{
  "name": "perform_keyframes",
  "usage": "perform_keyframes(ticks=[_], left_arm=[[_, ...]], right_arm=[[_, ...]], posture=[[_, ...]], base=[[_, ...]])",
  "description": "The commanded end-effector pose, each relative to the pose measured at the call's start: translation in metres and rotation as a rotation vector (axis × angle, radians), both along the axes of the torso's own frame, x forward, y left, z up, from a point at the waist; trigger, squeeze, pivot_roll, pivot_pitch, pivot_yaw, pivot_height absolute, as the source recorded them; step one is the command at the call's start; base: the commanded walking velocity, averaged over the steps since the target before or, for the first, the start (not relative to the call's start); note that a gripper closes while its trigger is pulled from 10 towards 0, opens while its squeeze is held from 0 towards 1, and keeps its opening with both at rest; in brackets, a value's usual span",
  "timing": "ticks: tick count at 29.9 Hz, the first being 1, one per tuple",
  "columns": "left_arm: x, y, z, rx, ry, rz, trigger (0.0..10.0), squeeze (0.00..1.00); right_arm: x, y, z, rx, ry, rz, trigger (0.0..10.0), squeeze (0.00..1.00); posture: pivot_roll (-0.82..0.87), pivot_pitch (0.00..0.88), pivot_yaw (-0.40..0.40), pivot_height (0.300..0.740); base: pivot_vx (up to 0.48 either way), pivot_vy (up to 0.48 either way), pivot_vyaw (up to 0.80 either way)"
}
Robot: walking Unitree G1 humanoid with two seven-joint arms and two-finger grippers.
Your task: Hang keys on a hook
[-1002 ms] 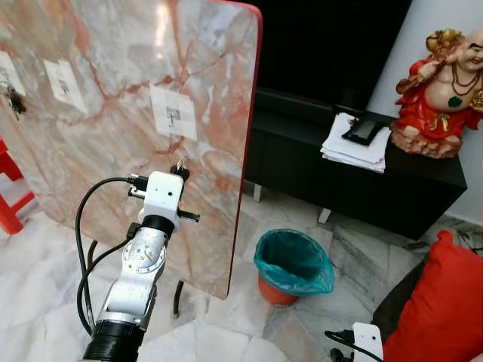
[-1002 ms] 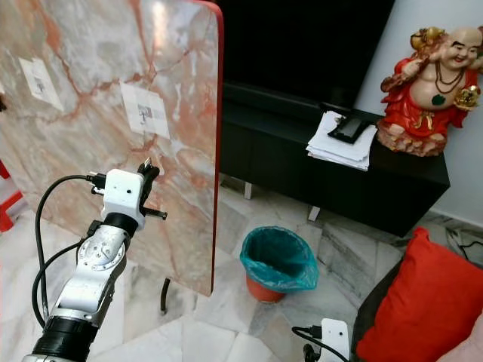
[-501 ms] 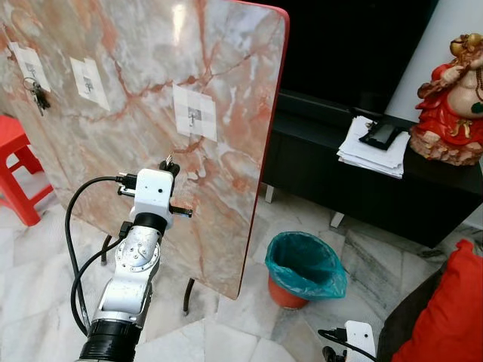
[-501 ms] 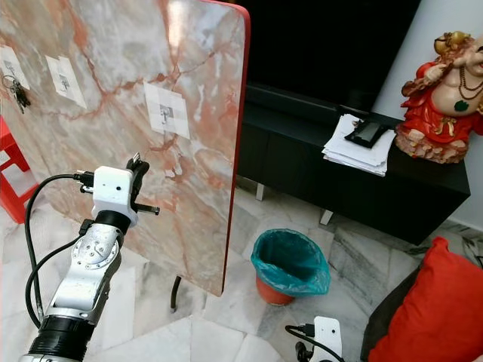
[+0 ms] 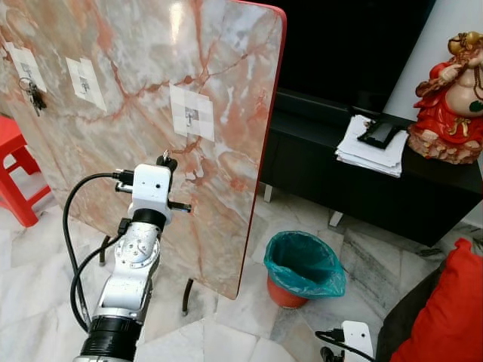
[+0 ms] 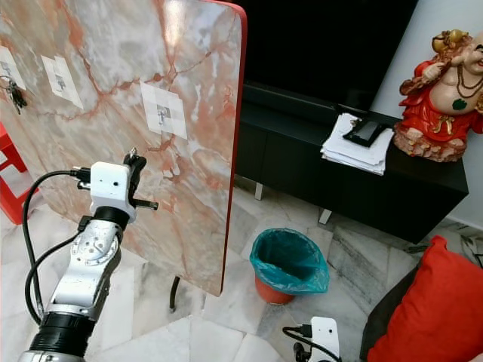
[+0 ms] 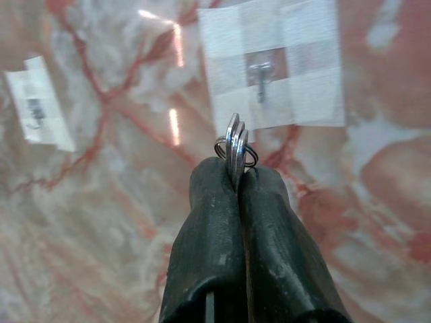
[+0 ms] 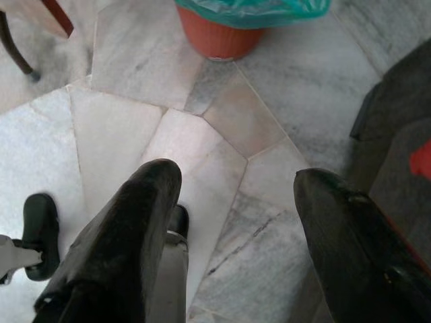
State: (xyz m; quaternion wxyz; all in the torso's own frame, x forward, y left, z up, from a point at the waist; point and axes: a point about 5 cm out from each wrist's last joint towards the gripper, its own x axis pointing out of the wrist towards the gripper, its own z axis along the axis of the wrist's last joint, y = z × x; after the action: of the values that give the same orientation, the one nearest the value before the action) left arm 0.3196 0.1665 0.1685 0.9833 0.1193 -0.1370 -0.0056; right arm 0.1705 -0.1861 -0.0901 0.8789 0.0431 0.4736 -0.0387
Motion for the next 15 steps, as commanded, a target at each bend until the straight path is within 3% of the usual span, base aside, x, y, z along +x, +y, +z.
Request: perform_keyframes(ticks=[1,15], left_arm=[[0.0012,0.0006,0.0027,-0.021,-0.016,-0.001,10.0,0.0],[0.0019,0.0005,0.0032,-0.021,-0.016,-0.006,10.0,0.0]], right_arm=[[-0.0004,-0.0027,0.0002,0.0,-0.002,-0.01,10.0,0.0],[0.0019,-0.002,0.0011,0.0,-0.008,-0.011,10.0,0.0]], posture=[[0.03,0.0,-0.095,0.74],[0.03,0.0,-0.095,0.74]], base=[[0.0,0.0,0.0],[0.261,0.0,0.0]])
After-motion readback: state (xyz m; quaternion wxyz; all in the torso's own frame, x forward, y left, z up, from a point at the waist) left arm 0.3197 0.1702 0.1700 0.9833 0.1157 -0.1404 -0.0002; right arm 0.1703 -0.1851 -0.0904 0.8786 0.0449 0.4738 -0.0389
